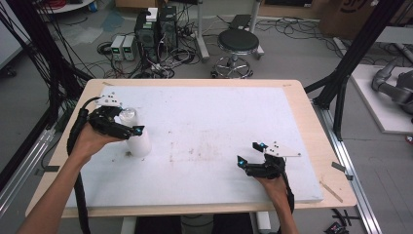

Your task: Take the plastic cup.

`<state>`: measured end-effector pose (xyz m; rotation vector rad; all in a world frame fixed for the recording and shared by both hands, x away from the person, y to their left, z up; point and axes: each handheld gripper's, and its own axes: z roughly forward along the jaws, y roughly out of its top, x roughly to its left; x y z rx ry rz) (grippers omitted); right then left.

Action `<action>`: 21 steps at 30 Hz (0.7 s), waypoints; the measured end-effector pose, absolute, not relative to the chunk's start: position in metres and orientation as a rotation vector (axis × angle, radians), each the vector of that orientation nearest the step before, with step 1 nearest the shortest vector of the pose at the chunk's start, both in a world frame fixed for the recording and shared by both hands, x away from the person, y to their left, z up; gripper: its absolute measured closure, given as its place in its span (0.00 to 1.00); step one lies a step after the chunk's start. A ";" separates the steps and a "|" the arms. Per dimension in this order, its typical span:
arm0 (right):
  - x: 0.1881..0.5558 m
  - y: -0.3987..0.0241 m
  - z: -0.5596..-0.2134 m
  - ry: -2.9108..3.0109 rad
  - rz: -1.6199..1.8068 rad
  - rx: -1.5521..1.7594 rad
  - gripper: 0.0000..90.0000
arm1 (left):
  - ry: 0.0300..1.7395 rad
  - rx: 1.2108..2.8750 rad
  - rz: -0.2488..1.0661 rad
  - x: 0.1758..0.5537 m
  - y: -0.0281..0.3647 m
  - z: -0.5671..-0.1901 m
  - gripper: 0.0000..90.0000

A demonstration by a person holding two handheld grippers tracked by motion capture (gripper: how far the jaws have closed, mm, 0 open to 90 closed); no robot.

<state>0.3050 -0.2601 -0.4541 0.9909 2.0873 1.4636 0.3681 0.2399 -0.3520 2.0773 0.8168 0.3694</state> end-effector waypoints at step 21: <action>0.305 -0.260 -0.454 2.085 1.462 1.002 0.18 | 0.819 2.132 0.316 0.371 0.239 -0.346 0.33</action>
